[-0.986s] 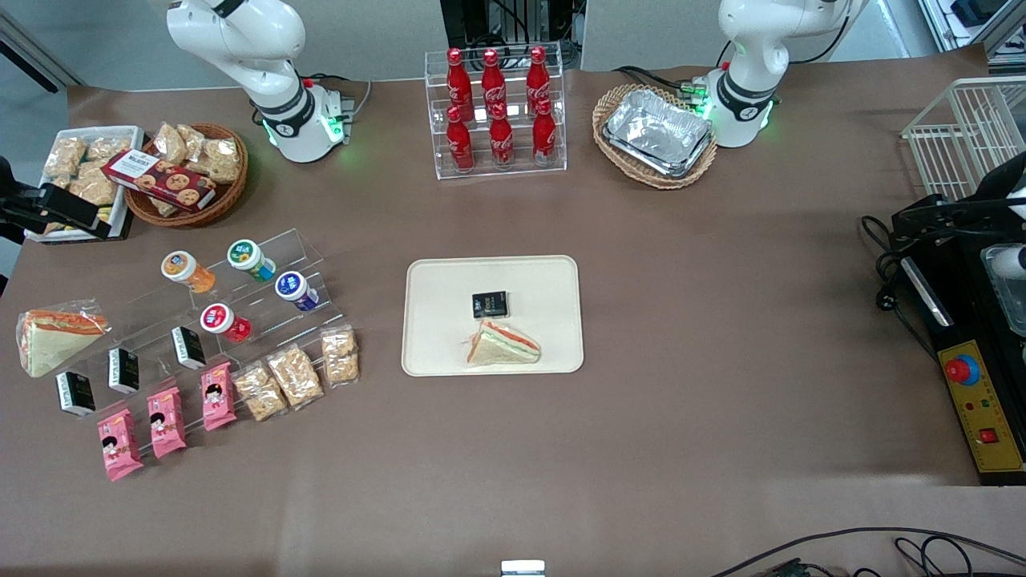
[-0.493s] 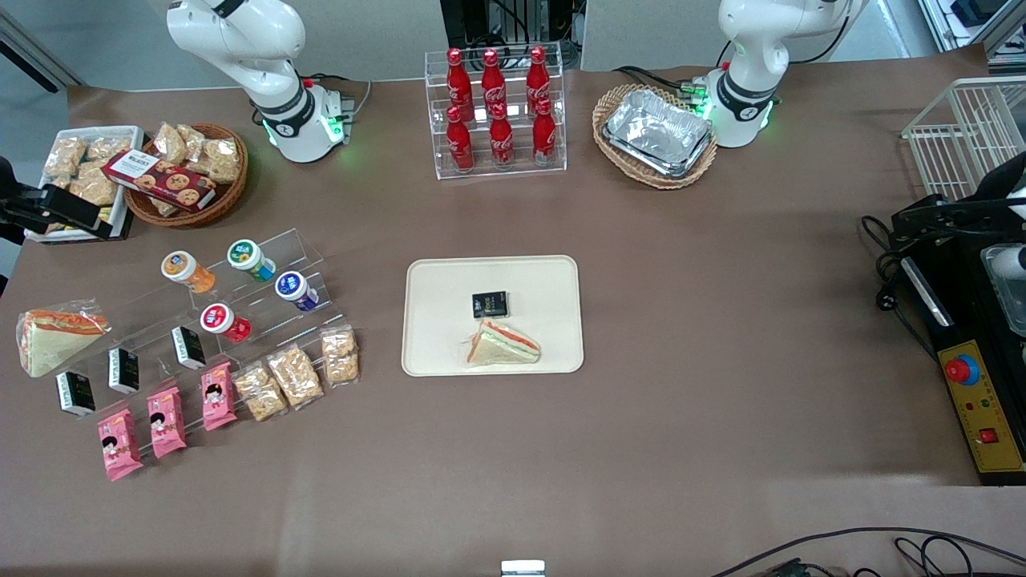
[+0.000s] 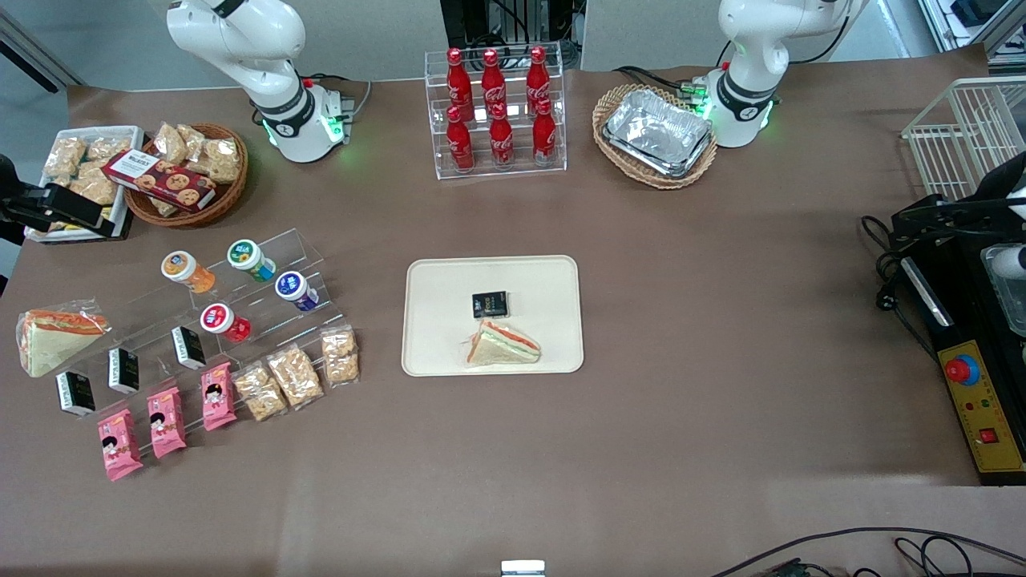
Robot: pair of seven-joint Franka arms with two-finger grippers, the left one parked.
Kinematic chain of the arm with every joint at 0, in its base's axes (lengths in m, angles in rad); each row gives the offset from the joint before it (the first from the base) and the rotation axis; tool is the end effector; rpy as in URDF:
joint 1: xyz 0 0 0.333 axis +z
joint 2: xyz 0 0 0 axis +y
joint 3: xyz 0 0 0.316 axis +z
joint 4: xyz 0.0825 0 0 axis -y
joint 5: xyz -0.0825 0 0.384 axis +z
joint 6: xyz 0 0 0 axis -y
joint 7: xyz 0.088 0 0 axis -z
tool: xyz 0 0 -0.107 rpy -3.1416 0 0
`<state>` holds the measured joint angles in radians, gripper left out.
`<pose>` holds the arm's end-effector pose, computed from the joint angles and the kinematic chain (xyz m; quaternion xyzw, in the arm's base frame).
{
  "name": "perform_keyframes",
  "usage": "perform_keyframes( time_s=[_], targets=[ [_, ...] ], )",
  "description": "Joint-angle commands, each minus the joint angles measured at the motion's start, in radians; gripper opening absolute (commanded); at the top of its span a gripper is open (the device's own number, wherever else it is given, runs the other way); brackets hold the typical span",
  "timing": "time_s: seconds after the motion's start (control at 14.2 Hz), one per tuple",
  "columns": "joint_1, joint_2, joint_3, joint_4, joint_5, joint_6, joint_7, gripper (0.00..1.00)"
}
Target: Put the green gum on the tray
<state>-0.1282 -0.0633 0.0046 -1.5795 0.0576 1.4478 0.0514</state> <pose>0.5186 -0.0576 0.6443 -0.9954 0.0848 0.0331 0.0297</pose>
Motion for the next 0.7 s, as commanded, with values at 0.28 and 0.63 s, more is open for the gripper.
perform_keyframes(
  time_s=[0.28, 0.63],
  targets=[
    [0.005, -0.019, 0.002, -0.019, -0.007, -0.032, -0.005, 1.0],
    [0.048, -0.128, 0.011, -0.244, 0.001, 0.073, 0.005, 1.0]
  ],
)
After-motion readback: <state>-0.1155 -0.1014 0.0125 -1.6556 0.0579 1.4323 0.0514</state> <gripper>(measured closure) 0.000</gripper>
